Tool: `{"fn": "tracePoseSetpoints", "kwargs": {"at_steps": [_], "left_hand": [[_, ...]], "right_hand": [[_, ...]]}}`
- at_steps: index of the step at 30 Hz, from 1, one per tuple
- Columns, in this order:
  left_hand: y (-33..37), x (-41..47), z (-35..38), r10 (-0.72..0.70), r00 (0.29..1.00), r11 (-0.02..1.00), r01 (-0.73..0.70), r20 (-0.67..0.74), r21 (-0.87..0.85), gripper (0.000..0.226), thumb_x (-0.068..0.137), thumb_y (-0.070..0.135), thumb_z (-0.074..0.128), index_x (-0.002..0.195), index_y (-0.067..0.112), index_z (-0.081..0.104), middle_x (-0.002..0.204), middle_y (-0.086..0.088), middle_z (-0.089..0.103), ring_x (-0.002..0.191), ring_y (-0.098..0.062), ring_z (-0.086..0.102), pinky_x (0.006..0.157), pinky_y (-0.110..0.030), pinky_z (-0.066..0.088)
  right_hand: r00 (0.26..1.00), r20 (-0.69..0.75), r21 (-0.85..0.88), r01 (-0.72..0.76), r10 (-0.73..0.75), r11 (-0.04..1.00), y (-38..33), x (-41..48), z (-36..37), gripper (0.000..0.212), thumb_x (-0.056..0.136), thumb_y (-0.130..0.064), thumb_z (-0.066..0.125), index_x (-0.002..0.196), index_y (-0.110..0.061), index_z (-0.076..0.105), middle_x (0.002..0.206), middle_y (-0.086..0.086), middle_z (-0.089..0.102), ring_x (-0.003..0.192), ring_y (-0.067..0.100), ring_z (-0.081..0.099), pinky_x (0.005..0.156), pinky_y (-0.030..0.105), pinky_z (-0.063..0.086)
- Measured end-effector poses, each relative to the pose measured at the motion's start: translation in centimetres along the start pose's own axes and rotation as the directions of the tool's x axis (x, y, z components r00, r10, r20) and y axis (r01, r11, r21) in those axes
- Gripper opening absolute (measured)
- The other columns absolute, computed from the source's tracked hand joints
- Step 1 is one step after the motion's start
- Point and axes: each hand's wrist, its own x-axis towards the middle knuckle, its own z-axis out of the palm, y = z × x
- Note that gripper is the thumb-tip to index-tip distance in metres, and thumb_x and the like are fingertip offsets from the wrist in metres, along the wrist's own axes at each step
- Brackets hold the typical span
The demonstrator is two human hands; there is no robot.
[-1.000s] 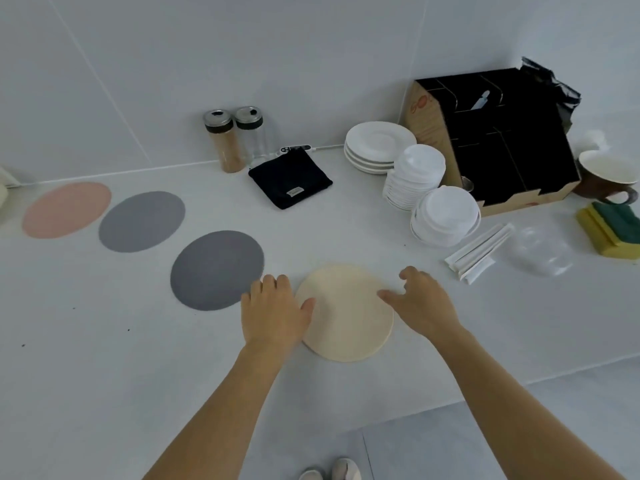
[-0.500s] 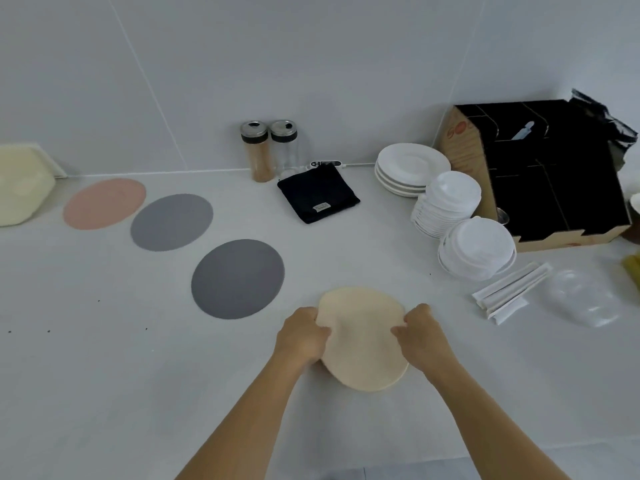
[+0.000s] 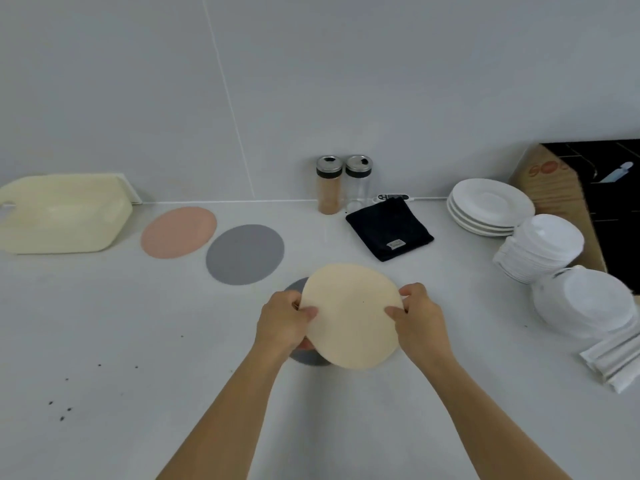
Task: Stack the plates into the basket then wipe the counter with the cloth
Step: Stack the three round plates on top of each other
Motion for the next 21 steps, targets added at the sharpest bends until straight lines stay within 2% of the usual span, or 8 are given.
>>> {"fn": "tracePoseSetpoints", "kwargs": {"at_steps": [3,5,7,9,12,14,17,21], "left_hand": [[-1.5,2.1,-2.2,-0.023,1.0,1.0,0.023,-0.012,0.004,0.021,0.083,0.007,0.06,0.066,0.003,0.05,0.076,-0.008,0.057,0.066,-0.023,0.059,0.053,-0.041,0.059],[-2.7,3.1,-3.0,-0.044,0.999,0.999,0.044,-0.013,0.006,0.022,0.082,0.006,0.062,0.065,0.003,0.048,0.074,-0.01,0.057,0.061,-0.025,0.061,0.054,-0.045,0.059],[-3.6,3.8,-3.3,-0.047,0.999,0.998,0.048,-0.024,0.034,0.026,0.08,0.008,0.064,0.063,0.006,0.044,0.071,-0.013,0.056,0.062,-0.035,0.063,0.06,-0.05,0.058],[-4.2,4.2,-3.2,-0.041,0.999,0.993,0.044,-0.029,0.113,0.028,0.078,0.012,0.066,0.063,0.009,0.042,0.076,-0.014,0.06,0.072,-0.039,0.065,0.069,-0.05,0.056],[-4.4,4.6,-3.0,-0.034,0.999,0.954,0.039,-0.023,0.298,0.027,0.075,0.021,0.07,0.084,0.007,0.05,0.099,-0.016,0.061,0.085,-0.034,0.063,0.074,-0.04,0.051],[-4.4,4.9,-2.9,-0.052,0.998,0.919,0.066,-0.045,0.39,0.044,0.073,0.025,0.073,0.101,0.005,0.047,0.109,-0.015,0.052,0.096,-0.031,0.056,0.072,-0.033,0.044],[-4.0,5.4,-2.6,-0.103,0.994,0.901,0.113,-0.047,0.419,0.056,0.071,0.022,0.075,0.109,0.004,0.038,0.114,-0.016,0.05,0.103,-0.032,0.054,0.069,-0.03,0.04],[-3.7,6.1,-2.5,-0.19,0.982,0.889,0.172,0.0,0.424,0.065,0.069,0.018,0.077,0.116,-0.001,0.036,0.119,-0.016,0.053,0.107,-0.032,0.055,0.074,-0.032,0.042]], "right_hand": [[1.0,0.011,-0.03,-0.012,0.012,0.999,-1.4,0.9,3.2,0.028,0.09,-0.004,0.047,0.117,-0.011,0.04,0.096,0.003,0.054,0.082,0.017,0.052,0.051,0.021,0.037],[0.999,0.012,-0.051,-0.03,0.03,0.998,-1.8,1.2,5.0,0.029,0.09,-0.001,0.045,0.117,-0.012,0.04,0.095,0.002,0.054,0.077,0.01,0.051,0.05,0.019,0.036],[0.999,0.01,-0.077,-0.052,0.053,0.996,-2.0,1.5,6.1,0.028,0.09,0.0,0.043,0.116,-0.012,0.04,0.095,0.003,0.057,0.074,0.006,0.051,0.05,0.019,0.036],[0.996,0.004,-0.108,-0.084,0.085,0.991,-2.1,1.4,6.8,0.028,0.09,-0.001,0.043,0.115,-0.012,0.039,0.098,0.006,0.059,0.08,0.014,0.053,0.052,0.024,0.039],[0.995,-0.012,-0.208,-0.102,0.102,0.973,-2.2,1.1,7.4,0.025,0.092,-0.007,0.047,0.116,-0.01,0.041,0.103,0.004,0.057,0.088,0.019,0.051,0.065,0.031,0.043],[0.996,-0.045,-0.3,-0.092,0.082,0.95,-2.3,1.0,7.2,0.026,0.091,-0.017,0.052,0.113,-0.007,0.045,0.112,0.008,0.053,0.099,0.024,0.049,0.076,0.035,0.044],[0.987,-0.052,-0.347,-0.158,0.149,0.924,-2.8,1.2,7.0,0.035,0.088,-0.023,0.056,0.116,-0.006,0.044,0.119,0.011,0.048,0.11,0.028,0.044,0.089,0.04,0.042],[0.956,-0.01,-0.435,-0.268,0.293,0.86,-3.8,1.9,7.2,0.036,0.084,-0.027,0.057,0.109,-0.007,0.041,0.113,0.009,0.053,0.106,0.028,0.05,0.09,0.038,0.033]]}}
